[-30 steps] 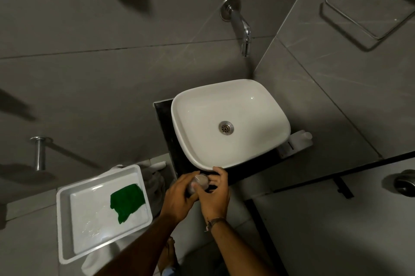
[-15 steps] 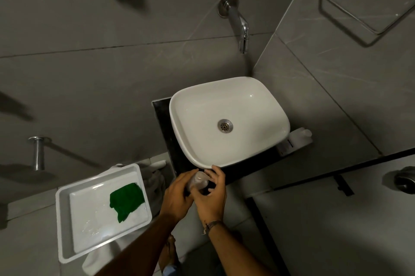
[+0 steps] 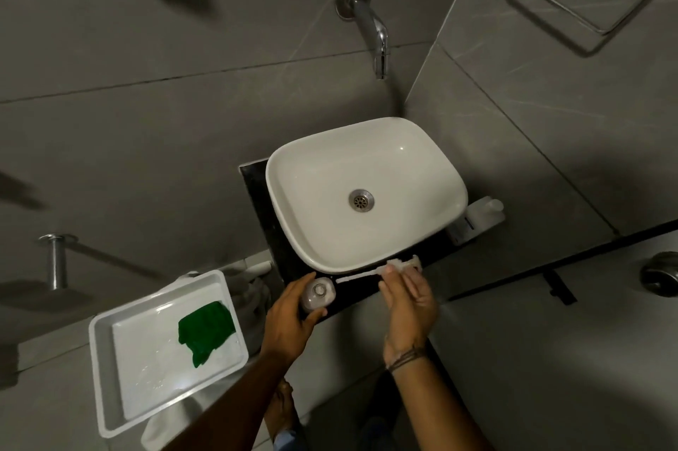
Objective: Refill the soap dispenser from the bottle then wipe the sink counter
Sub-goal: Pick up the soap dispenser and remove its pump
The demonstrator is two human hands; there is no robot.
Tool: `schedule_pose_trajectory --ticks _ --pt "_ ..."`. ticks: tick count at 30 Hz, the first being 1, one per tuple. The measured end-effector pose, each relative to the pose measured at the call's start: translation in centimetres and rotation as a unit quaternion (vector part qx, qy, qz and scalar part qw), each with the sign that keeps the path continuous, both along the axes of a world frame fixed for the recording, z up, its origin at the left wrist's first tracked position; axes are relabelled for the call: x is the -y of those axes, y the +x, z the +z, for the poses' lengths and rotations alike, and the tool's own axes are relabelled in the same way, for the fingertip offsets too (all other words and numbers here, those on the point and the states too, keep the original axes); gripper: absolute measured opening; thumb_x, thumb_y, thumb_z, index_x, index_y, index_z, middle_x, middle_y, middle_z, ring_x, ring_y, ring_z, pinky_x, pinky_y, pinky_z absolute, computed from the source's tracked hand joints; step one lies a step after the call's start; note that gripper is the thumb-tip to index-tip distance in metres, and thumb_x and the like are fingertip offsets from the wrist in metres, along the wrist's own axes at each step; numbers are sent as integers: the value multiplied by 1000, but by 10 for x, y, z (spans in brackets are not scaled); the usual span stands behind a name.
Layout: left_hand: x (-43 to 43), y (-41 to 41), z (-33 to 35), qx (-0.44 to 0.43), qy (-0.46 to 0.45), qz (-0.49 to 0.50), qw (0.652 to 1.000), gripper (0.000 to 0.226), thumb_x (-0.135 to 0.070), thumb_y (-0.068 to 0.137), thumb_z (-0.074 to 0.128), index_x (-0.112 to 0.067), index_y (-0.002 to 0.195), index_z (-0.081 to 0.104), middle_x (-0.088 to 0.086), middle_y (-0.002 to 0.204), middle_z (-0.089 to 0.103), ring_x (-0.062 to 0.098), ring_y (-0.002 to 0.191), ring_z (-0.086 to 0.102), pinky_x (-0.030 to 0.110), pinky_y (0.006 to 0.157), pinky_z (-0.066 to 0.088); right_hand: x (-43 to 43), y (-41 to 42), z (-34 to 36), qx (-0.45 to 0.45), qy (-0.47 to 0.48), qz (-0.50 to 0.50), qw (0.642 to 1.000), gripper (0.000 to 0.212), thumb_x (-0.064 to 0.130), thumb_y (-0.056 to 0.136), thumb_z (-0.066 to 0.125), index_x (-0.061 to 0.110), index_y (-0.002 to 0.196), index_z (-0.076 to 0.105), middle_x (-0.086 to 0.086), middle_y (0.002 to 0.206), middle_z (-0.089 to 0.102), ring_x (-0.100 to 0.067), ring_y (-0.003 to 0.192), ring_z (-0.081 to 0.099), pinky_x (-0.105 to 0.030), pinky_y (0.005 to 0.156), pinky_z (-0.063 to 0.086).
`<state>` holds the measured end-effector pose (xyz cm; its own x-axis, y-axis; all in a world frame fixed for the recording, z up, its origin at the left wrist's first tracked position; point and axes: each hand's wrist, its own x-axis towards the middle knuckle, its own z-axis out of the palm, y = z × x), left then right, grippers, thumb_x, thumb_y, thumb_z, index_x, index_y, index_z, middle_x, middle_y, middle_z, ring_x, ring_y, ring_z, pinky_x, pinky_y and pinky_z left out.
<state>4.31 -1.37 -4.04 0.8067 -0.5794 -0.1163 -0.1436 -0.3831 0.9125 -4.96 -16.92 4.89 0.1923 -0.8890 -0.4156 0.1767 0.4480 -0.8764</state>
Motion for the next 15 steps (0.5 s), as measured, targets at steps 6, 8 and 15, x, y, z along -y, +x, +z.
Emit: schedule_pose_trajectory --ticks 6,8,15 --pt "4 -7 -7 0 35 36 999 70 -5 80 89 -24 141 61 -7 137 67 19 126 65 32 106 48 37 5 -22 -48 157 -47 985 34 -6 89 72 -10 122 67 -27 117 72 -38 102 71 -40 90 55" --pt "6 -8 -9 7 50 43 998 70 -4 79 90 -22 141 62 -1 138 69 23 126 66 35 106 49 43 14 -32 -69 184 -32 980 33 -8 88 73 -15 120 67 -32 118 70 -43 109 70 -39 91 55" --pt "12 -9 -9 0 55 51 997 72 0 80 88 -21 143 61 3 139 70 26 129 65 45 111 50 55 40 -54 -165 184 35 968 28 -4 86 76 -23 105 68 -38 110 70 -44 98 72 -47 93 58"
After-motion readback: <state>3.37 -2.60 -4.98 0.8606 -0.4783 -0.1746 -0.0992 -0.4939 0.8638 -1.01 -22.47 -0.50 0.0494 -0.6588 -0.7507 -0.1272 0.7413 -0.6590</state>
